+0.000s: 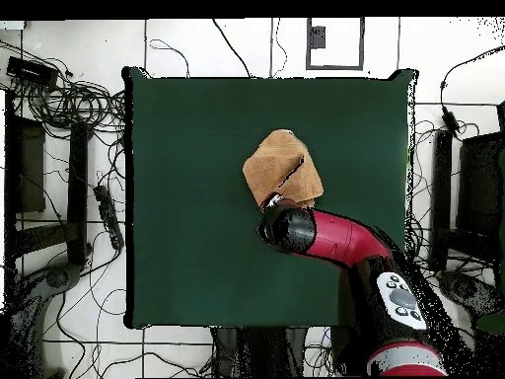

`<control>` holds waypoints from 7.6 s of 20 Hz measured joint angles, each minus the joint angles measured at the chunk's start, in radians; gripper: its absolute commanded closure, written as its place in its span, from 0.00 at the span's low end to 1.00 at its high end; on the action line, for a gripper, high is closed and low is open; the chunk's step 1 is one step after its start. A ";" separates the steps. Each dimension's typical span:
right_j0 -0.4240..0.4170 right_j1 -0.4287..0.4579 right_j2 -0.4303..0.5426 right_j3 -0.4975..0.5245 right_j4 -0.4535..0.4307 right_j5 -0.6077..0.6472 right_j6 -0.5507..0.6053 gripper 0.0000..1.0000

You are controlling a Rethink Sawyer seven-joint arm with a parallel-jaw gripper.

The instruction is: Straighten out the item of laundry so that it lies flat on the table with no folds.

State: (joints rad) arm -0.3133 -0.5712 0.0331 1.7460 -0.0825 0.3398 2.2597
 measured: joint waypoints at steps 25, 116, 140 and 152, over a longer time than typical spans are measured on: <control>-0.090 0.124 0.097 -0.006 -0.048 -0.042 0.000 1.00; -0.354 0.150 0.611 -0.469 -0.579 0.520 -1.135 1.00; -0.313 0.068 0.506 -0.464 -0.563 0.520 -1.180 1.00; -0.313 -0.082 0.396 -0.436 -0.466 0.520 -1.180 1.00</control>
State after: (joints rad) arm -0.6262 -0.6533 0.4294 1.3099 -0.5487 0.8599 1.0802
